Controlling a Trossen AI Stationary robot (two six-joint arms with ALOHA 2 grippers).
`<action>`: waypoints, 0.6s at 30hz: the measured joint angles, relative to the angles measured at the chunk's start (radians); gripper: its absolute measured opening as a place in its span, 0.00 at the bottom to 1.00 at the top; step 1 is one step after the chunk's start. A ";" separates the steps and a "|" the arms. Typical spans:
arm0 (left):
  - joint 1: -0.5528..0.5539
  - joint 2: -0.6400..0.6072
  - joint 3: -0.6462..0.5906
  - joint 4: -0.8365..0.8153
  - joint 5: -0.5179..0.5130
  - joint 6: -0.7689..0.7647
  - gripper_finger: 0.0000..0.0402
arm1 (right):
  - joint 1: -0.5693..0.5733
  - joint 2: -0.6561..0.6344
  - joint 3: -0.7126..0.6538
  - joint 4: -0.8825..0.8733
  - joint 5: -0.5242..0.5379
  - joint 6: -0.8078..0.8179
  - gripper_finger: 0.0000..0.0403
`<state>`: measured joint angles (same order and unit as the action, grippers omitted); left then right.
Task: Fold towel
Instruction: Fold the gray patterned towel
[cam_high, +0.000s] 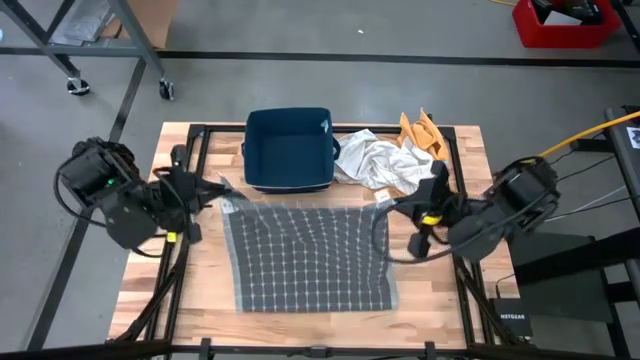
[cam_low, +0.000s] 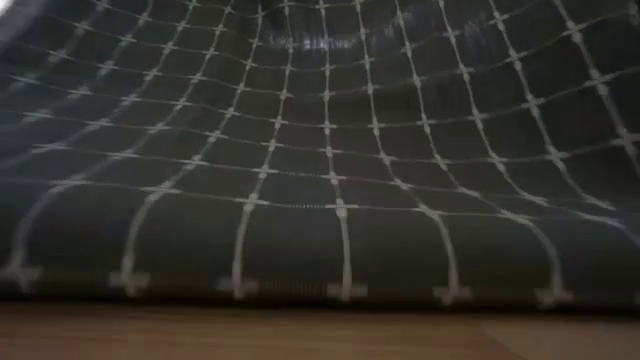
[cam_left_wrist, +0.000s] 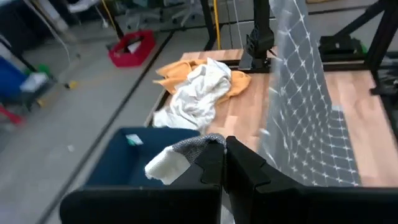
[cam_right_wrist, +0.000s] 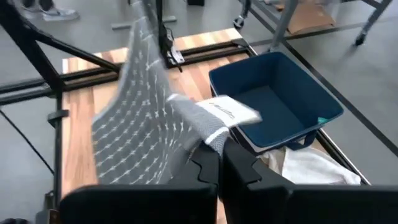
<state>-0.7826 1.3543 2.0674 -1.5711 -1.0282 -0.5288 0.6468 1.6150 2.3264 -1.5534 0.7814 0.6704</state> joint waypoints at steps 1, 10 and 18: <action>0.000 -0.009 0.000 0.000 -0.014 0.018 0.00 | 0.000 -0.016 0.000 0.017 -0.015 -0.028 0.00; 0.000 -0.064 0.000 0.015 -0.040 0.084 0.00 | -0.026 -0.141 0.000 0.138 -0.086 -0.310 0.00; 0.000 -0.067 0.000 0.001 -0.011 0.067 0.00 | -0.097 -0.145 -0.040 -0.005 -0.176 -0.280 0.00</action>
<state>-0.7825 1.2872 2.0670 -1.5701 -1.0389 -0.4616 0.5502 1.4703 2.2865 -1.5581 0.6049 0.3901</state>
